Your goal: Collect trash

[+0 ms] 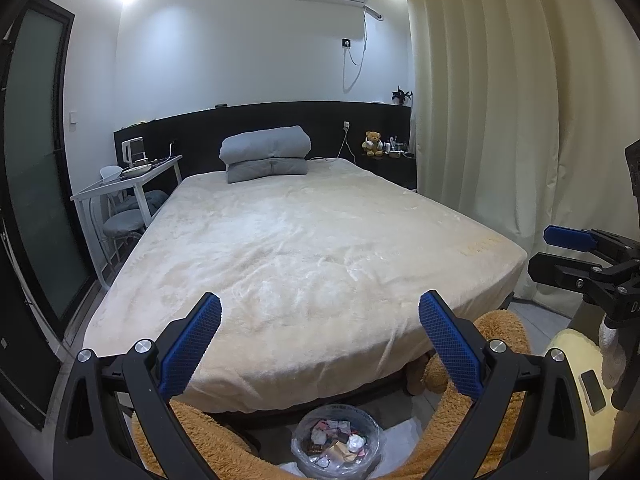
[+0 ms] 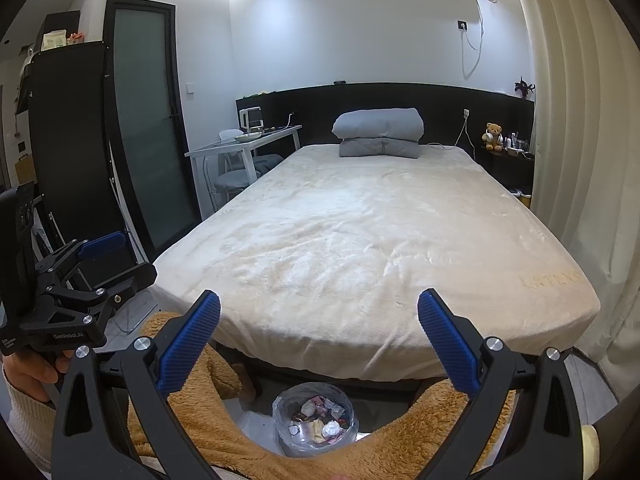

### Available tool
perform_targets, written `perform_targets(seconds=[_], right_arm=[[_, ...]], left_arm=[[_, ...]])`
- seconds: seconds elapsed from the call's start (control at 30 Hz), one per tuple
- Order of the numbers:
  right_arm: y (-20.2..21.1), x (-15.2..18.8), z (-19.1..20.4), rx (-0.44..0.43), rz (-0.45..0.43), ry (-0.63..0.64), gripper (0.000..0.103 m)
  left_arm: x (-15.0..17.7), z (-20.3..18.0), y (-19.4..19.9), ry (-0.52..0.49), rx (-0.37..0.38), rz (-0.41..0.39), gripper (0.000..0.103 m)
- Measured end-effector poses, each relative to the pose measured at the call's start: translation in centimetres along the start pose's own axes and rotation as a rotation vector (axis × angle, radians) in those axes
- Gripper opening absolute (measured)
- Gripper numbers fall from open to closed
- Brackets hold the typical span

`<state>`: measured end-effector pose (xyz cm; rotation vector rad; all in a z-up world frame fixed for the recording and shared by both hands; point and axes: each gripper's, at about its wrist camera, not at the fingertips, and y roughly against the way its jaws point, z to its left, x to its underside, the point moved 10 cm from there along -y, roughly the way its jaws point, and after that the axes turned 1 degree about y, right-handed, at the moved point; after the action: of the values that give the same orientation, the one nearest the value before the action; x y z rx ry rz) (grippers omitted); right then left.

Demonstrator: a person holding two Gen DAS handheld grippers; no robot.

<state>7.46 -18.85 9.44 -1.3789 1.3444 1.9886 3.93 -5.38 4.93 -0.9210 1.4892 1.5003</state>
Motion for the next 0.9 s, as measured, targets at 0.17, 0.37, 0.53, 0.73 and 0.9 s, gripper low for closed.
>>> perform_targets(seconds=[0.17, 0.37, 0.53, 0.73, 0.9], right_arm=[[0.01, 0.15, -0.03, 0.003, 0.0, 0.0, 0.098], [-0.02, 0.46, -0.1, 0.006, 0.002, -0.003, 0.098], [0.09, 0.59, -0.25, 0.009, 0.0, -0.006, 0.098], [0.09, 0.6, -0.26, 0.011, -0.001, -0.006, 0.098], [0.1, 0.63, -0.24, 0.01, 0.001, -0.008, 0.098]], left_arm=[[-0.01, -0.18, -0.05, -0.005, 0.002, -0.002, 0.097], [0.07, -0.36, -0.03, -0.005, -0.001, 0.002, 0.097], [0.16, -0.5, -0.06, -0.008, 0.0, 0.0, 0.097], [0.23, -0.49, -0.07, -0.008, 0.001, 0.0, 0.097], [0.32, -0.37, -0.05, -0.006, -0.005, 0.001, 0.097]])
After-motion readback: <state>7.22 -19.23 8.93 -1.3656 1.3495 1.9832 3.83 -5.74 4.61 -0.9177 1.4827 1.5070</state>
